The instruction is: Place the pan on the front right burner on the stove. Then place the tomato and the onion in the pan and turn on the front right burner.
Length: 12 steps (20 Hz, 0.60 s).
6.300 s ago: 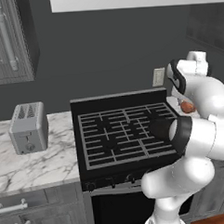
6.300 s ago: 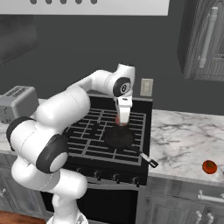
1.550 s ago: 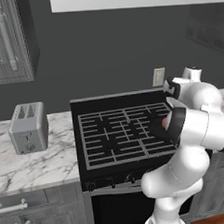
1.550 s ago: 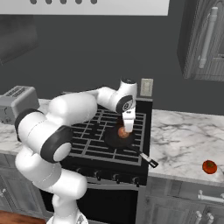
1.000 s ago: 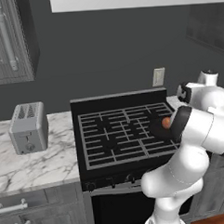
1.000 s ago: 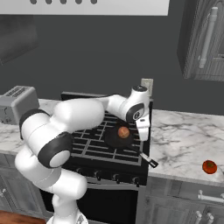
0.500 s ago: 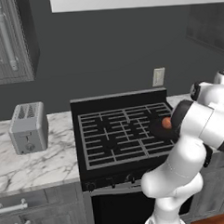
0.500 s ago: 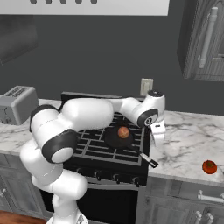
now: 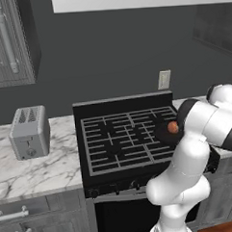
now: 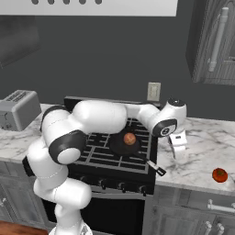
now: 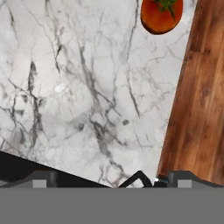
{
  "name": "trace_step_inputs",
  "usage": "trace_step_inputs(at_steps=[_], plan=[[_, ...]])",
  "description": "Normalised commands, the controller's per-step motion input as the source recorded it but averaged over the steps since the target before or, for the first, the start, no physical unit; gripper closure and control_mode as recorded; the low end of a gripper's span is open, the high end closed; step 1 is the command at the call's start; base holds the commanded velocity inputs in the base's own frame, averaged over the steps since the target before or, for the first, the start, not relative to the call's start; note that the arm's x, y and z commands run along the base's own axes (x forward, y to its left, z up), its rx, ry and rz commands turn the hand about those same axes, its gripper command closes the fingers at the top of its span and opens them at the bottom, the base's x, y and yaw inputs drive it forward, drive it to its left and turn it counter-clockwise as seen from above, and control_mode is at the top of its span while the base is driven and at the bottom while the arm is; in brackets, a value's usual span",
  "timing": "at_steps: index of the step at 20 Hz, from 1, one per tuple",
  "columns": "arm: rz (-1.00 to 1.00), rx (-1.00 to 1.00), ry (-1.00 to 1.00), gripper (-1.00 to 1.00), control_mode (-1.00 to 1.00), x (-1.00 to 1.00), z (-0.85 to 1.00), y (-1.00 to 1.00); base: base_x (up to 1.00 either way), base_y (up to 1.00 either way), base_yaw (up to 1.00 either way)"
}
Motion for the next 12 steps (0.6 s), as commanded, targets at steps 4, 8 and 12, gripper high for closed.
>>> trace_step_inputs(at_steps=[4,8,12], plan=[[0.0,0.0,0.0,-1.0,-1.0,-0.13,-0.05,-0.38,0.0,0.0,0.0],[0.0,0.0,0.0,-1.0,-1.0,-0.26,-0.06,-0.37,0.0,0.0,0.0],[0.0,0.0,0.0,-1.0,-1.0,-0.32,-0.04,-0.34,0.0,0.0,0.0]])
